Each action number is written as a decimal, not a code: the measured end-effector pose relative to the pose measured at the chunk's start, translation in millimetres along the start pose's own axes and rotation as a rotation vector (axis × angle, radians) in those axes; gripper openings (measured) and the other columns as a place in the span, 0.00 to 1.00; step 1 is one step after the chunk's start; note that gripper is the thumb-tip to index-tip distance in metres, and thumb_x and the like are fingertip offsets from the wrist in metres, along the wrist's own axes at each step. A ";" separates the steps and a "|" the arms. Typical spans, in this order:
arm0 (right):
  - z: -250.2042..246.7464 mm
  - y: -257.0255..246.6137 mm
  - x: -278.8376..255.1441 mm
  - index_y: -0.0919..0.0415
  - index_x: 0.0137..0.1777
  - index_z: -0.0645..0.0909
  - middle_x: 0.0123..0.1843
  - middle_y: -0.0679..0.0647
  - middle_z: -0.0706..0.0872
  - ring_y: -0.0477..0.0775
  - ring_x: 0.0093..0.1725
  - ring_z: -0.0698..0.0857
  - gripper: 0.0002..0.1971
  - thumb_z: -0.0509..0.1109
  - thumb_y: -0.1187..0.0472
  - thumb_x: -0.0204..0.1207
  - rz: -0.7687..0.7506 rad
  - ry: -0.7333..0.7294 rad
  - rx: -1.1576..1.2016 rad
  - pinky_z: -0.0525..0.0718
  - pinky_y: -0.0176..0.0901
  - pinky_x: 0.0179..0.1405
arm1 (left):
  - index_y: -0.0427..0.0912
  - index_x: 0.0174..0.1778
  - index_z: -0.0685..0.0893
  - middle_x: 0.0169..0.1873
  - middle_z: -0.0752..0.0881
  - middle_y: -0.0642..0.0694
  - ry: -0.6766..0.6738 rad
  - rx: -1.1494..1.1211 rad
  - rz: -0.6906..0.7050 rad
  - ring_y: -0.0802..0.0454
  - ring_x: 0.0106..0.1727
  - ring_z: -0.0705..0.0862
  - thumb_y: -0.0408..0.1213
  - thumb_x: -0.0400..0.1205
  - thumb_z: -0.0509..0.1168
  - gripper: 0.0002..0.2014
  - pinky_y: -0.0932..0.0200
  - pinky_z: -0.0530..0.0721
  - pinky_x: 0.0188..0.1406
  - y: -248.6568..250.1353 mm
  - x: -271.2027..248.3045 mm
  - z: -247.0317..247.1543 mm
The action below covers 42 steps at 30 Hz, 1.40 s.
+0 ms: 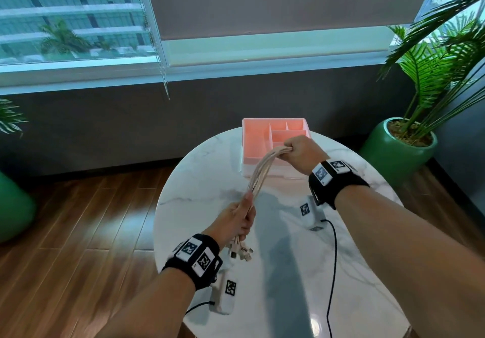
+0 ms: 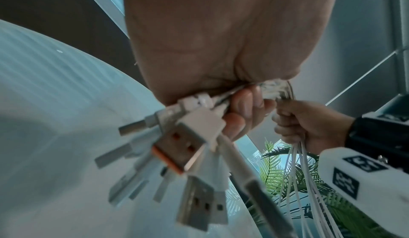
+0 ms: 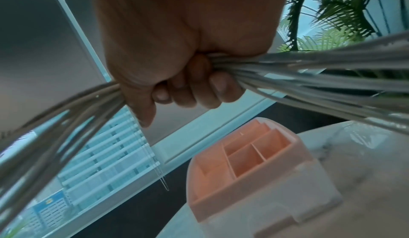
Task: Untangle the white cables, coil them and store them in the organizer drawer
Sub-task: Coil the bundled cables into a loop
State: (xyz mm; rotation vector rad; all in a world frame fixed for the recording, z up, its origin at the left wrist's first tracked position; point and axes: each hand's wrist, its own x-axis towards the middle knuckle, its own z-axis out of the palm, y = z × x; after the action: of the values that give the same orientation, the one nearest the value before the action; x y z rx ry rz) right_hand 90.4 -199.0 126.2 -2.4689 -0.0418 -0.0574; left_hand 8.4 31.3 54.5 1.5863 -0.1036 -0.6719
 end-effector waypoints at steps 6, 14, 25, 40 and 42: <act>6.9 -14.5 2.6 0.63 0.33 0.84 0.29 0.59 0.85 0.61 0.32 0.84 0.18 0.70 0.50 0.79 -0.019 -0.007 -0.057 0.82 0.54 0.34 | 0.38 0.53 0.78 0.34 0.86 0.41 -0.072 0.017 -0.033 0.44 0.27 0.82 0.59 0.84 0.62 0.24 0.55 0.81 0.28 3.7 6.4 -5.0; 0.8 -8.9 3.9 0.64 0.31 0.80 0.25 0.55 0.78 0.54 0.27 0.75 0.22 0.67 0.49 0.82 -0.022 -0.016 -0.097 0.71 0.46 0.28 | 0.38 0.29 0.77 0.30 0.86 0.34 0.000 -0.008 0.080 0.41 0.26 0.83 0.41 0.90 0.63 0.22 0.50 0.83 0.32 27.6 10.4 -27.7; -0.5 0.3 -1.5 0.59 0.30 0.82 0.25 0.55 0.80 0.53 0.26 0.75 0.24 0.68 0.44 0.82 -0.021 -0.019 -0.101 0.72 0.44 0.29 | 0.45 0.36 0.74 0.22 0.67 0.48 -0.018 -0.048 -0.008 0.54 0.20 0.61 0.47 0.90 0.63 0.18 0.64 0.60 0.17 32.0 10.5 -12.2; 93.2 62.3 -91.6 0.54 0.25 0.69 0.24 0.50 0.75 0.56 0.28 0.78 0.27 0.66 0.38 0.81 0.473 -0.231 0.021 0.69 0.44 0.28 | 0.52 0.27 0.62 0.22 0.61 0.52 0.383 -0.250 0.229 0.54 0.22 0.56 0.52 0.90 0.62 0.26 0.63 0.54 0.19 54.1 24.0 -32.5; 97.4 55.4 -90.8 0.55 0.30 0.72 0.28 0.52 0.78 0.55 0.29 0.78 0.25 0.65 0.38 0.82 0.520 -0.280 0.044 0.71 0.44 0.31 | 0.51 0.27 0.64 0.22 0.62 0.52 0.406 -0.232 0.218 0.55 0.21 0.58 0.52 0.90 0.61 0.25 0.62 0.55 0.20 51.4 24.7 -27.0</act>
State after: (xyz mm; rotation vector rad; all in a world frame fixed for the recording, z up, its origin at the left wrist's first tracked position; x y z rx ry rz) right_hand 5.2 -183.1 10.8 -2.3499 0.4703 0.5051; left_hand 58.0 36.3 93.3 1.4317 0.0985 -0.1767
